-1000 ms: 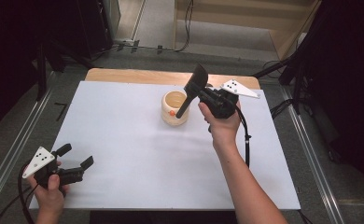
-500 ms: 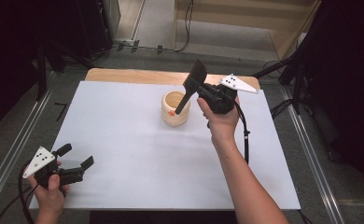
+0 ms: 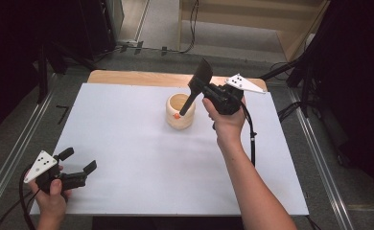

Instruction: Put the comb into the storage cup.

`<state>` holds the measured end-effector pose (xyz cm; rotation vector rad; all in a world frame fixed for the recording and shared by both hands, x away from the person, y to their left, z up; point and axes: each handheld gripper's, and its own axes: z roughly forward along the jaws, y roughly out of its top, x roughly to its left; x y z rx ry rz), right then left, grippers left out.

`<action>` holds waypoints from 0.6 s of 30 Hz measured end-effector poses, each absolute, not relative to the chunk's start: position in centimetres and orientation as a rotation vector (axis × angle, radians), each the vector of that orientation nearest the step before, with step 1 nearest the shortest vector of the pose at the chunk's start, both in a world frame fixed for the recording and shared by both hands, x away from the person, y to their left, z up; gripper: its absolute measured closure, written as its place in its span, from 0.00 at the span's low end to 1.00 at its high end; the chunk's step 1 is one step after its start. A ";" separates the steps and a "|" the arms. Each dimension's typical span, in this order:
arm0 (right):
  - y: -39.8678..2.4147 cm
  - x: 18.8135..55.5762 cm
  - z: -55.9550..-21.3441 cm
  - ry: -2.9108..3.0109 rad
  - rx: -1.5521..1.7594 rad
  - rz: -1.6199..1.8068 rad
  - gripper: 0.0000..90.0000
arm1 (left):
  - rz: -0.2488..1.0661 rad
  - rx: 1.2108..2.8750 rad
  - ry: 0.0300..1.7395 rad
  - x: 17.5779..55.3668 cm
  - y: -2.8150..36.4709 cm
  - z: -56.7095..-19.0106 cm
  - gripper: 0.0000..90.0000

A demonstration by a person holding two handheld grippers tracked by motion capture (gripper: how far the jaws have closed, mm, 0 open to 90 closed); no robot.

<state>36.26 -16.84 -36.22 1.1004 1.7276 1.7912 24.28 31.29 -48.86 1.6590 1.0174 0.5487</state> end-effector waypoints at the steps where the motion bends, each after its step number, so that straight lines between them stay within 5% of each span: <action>1: -16.8 36.3 -36.2 1.728 1.101 1.792 0.91 | 0.548 1.659 1.017 24.3 31.3 -48.9 0.00; 18: -16.8 37.7 -36.0 1.710 1.116 1.785 0.91 | 0.547 1.656 1.015 24.3 31.3 -48.9 0.00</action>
